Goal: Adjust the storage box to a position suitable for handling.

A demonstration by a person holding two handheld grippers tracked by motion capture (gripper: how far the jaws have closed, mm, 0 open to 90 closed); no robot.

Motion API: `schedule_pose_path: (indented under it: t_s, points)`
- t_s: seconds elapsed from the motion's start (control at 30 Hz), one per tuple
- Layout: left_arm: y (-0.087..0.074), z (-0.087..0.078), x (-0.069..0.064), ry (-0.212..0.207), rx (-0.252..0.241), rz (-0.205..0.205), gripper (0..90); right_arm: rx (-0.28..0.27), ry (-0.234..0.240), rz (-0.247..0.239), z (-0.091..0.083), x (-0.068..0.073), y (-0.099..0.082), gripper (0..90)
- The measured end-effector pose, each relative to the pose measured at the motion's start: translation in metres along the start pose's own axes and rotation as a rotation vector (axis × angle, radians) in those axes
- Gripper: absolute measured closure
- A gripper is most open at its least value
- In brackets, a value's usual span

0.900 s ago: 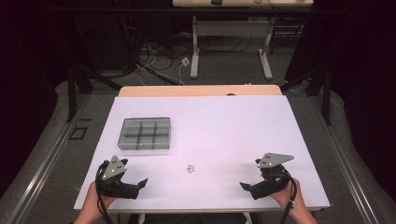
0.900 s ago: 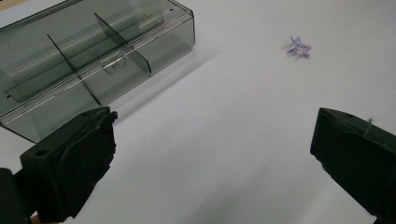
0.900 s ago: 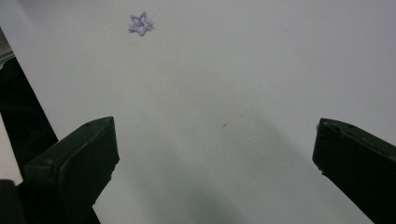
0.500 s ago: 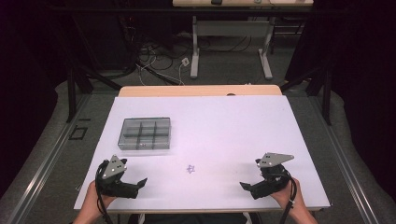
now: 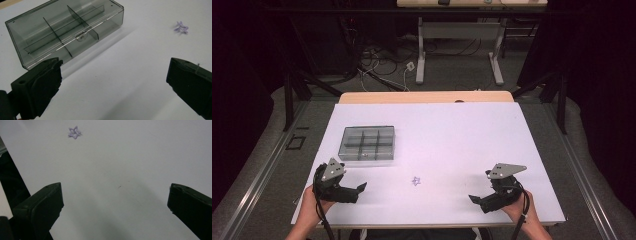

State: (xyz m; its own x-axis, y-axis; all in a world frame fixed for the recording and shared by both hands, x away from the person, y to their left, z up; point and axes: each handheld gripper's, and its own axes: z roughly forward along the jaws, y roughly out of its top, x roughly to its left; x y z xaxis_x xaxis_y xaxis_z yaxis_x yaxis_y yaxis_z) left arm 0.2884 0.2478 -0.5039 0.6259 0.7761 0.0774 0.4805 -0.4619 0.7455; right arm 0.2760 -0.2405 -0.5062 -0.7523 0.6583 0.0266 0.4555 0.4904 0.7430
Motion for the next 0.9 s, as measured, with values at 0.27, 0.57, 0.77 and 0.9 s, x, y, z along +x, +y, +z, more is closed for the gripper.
schedule_pose_path:
  t_s: [0.27, 0.57, 0.77, 0.9]
  points:
    - [0.008, 0.000, 0.011, 0.012, 0.017, -0.039, 0.0, -0.002, 0.000, -0.001, 0.000, 0.001, 0.000, 0.0]
    - [0.024, 0.013, 0.036, 0.047, 0.066, -0.071, 0.2, -0.007, -0.004, 0.003, 0.001, 0.000, -0.001, 0.0]
    - [0.032, 0.019, 0.049, 0.079, 0.076, -0.088, 3.5, 0.006, 0.003, 0.002, 0.001, 0.000, 0.000, 0.0]
    - [0.038, 0.025, 0.056, 0.121, 0.077, -0.052, 16.0, -0.012, 0.005, 0.005, 0.000, 0.000, -0.001, 0.0]
